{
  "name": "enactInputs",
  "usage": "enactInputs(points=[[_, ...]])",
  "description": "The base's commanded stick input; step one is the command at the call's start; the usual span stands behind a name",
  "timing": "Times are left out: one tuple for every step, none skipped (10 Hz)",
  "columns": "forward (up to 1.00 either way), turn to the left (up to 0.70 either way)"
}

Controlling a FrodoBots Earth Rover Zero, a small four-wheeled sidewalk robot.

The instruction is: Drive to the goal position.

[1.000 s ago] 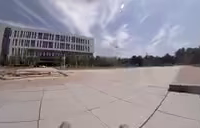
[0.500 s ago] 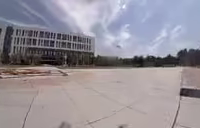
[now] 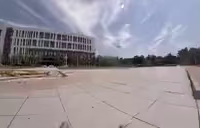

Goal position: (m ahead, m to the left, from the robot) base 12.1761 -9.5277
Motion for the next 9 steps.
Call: enactInputs(points=[[0.70, 0.00], [0.70, 0.00], [0.70, 0.00], [0.70, 0.00], [0.70, 0.00], [0.70, 0.00], [0.70, 0.00], [0.70, 0.00], [0.70, -0.03]])
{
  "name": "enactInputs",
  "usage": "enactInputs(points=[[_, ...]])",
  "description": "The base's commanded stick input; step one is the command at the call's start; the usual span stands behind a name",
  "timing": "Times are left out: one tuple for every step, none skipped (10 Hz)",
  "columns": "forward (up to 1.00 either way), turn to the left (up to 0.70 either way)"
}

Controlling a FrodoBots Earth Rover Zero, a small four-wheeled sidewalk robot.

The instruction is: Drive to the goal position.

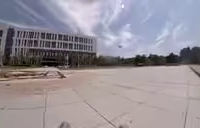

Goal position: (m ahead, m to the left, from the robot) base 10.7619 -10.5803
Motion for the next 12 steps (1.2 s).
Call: enactInputs(points=[[0.70, -0.35], [0.70, -0.35], [0.70, -0.35], [0.70, -0.35], [0.70, -0.35], [0.70, -0.35], [0.70, -0.35], [0.70, -0.35], [0.70, -0.35], [0.70, -0.35], [0.70, -0.35], [0.70, -0.35]])
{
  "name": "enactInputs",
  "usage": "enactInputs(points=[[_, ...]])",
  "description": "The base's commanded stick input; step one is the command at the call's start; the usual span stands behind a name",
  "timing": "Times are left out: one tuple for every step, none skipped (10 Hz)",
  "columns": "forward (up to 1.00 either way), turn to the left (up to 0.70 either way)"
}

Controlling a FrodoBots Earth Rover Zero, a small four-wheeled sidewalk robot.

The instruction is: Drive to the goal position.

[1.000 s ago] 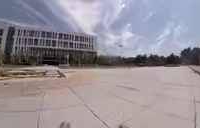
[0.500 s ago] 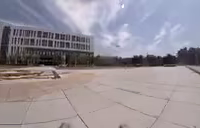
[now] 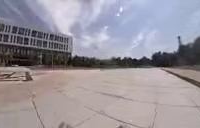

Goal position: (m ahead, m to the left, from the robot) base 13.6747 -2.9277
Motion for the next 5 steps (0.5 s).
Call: enactInputs(points=[[0.70, -0.21], [0.70, 0.00], [0.70, 0.00], [0.70, 0.00], [0.70, 0.00]])
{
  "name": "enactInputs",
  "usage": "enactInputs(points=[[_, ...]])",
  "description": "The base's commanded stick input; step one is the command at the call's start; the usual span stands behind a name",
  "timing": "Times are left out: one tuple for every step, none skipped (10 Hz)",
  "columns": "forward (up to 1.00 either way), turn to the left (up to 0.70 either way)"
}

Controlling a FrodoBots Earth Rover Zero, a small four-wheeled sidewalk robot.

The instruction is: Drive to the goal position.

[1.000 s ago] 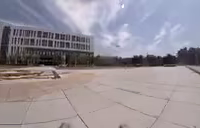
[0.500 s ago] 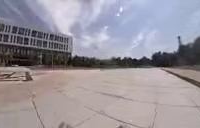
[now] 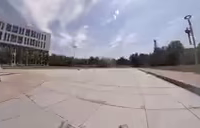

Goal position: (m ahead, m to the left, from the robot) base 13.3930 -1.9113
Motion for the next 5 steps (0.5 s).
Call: enactInputs(points=[[0.70, 0.00], [0.70, 0.00], [0.70, 0.00], [0.70, 0.00], [0.70, 0.00]])
